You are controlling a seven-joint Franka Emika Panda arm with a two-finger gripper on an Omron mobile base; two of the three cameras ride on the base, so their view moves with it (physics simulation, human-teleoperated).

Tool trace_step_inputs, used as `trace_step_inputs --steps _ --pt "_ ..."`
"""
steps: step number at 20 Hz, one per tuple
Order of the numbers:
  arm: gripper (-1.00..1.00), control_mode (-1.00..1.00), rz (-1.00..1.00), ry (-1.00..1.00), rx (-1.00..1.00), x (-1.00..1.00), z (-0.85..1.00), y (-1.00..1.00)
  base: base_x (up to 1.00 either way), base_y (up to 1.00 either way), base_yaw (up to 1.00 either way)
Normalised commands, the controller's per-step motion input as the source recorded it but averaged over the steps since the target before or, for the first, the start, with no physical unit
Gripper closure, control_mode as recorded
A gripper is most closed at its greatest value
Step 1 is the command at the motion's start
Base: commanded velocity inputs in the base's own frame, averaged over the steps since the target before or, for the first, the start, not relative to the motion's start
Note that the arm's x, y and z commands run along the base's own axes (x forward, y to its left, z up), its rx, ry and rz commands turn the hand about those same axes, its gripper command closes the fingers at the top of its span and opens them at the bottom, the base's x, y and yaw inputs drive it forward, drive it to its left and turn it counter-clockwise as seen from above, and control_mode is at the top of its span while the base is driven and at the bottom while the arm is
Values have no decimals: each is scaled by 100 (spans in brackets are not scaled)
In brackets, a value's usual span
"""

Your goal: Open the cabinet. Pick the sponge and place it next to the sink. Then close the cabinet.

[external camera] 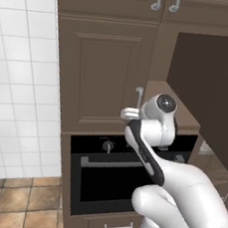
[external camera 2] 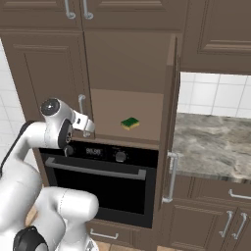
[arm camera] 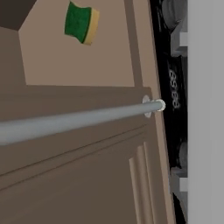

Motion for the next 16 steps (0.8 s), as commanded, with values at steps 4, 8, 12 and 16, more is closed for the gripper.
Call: trace_step_inputs --steps 4,8,12,16 --pt "-100 -100 0 0 0 34 -5 0 0 0 0" --pt "-100 -100 0 2 0 43 -1 0 0 0 0" --pt "-100 -100 0 4 0 46 -2 0 0 0 0" --pt "-100 -100 0 2 0 42 -6 0 0 0 0"
